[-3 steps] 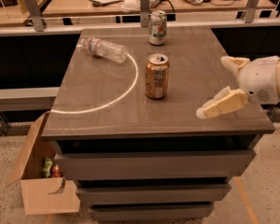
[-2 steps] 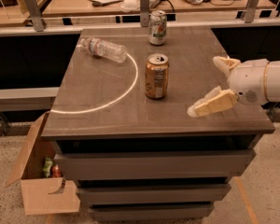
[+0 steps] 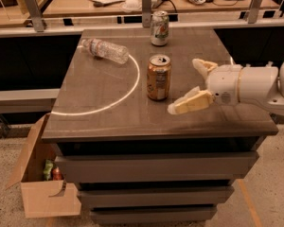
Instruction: Knock orange can over
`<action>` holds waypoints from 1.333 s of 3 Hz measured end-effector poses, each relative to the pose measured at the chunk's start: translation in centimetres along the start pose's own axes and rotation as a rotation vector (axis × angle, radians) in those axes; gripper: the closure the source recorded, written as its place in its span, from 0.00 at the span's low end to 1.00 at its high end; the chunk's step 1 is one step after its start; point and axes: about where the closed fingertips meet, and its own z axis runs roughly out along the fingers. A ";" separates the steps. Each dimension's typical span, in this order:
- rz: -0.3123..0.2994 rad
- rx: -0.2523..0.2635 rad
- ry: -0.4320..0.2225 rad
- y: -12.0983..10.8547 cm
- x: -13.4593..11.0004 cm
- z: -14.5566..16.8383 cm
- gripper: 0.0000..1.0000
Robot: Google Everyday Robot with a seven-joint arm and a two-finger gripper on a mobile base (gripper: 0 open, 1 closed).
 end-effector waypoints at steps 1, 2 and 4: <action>0.010 -0.022 -0.046 0.4 -0.5 1.9 0.00; 0.011 -0.020 -0.084 0.2 -0.5 3.9 0.00; 0.003 -0.017 -0.147 -0.5 -0.8 6.5 0.43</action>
Offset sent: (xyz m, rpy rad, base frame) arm 0.0338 0.0459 -0.0168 0.1191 -0.0501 0.0150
